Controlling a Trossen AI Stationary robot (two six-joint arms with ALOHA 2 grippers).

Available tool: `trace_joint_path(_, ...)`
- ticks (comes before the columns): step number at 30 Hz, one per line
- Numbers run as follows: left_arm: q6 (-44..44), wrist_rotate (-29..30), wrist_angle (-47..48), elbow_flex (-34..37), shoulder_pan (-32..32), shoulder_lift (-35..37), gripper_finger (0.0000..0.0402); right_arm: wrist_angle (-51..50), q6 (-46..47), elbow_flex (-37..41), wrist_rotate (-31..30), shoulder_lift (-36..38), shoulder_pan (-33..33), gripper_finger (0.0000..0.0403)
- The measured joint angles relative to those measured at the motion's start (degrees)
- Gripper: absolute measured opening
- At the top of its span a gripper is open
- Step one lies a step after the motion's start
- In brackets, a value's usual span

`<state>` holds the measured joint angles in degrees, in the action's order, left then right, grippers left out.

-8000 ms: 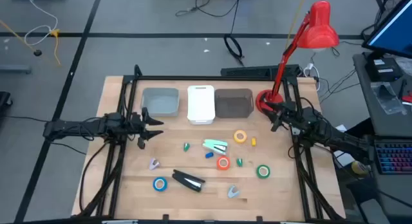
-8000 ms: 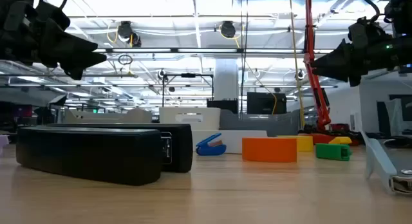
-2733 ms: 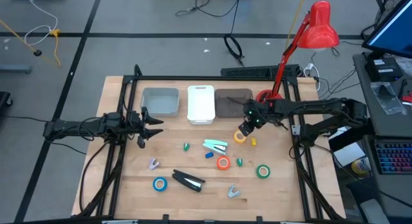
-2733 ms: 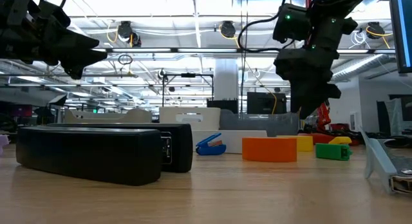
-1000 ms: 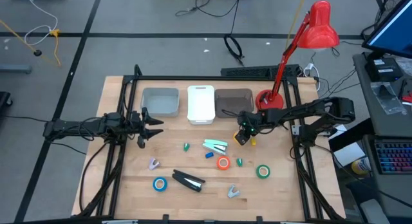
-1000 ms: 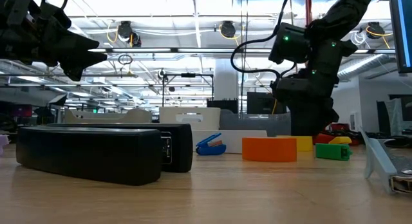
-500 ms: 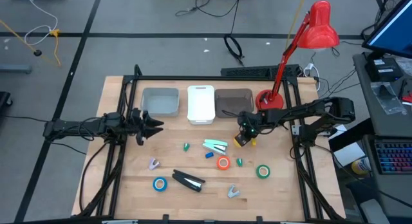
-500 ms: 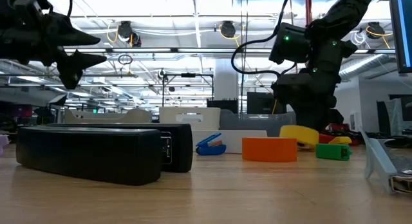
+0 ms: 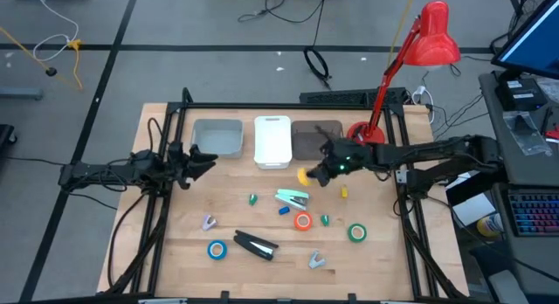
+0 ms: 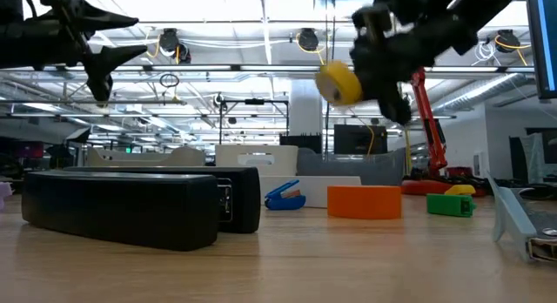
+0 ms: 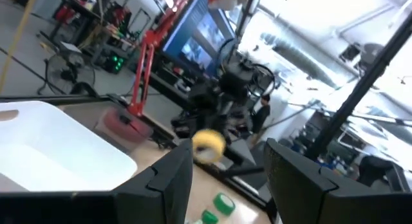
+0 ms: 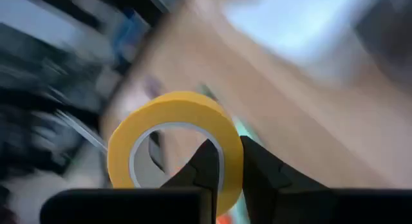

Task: Pick and place Stapler, Stapler remover, tape
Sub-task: Put the yellow tape into the gray bin

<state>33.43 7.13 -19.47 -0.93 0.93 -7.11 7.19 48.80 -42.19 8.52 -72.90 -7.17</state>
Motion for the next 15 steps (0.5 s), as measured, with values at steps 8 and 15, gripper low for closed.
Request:
trace_joint_path(8,2.68,1.78,-6.18,0.0,0.0,-2.41,0.0189,22.68,-0.4,-0.07,-5.61,-1.94,0.45,0.0032)
trace_joint_path(15,1.18,5.01,-17.03,-1.26,0.0,-12.48,0.0189,29.18,-0.16,-3.26,-5.45,-8.81,0.73,0.0032)
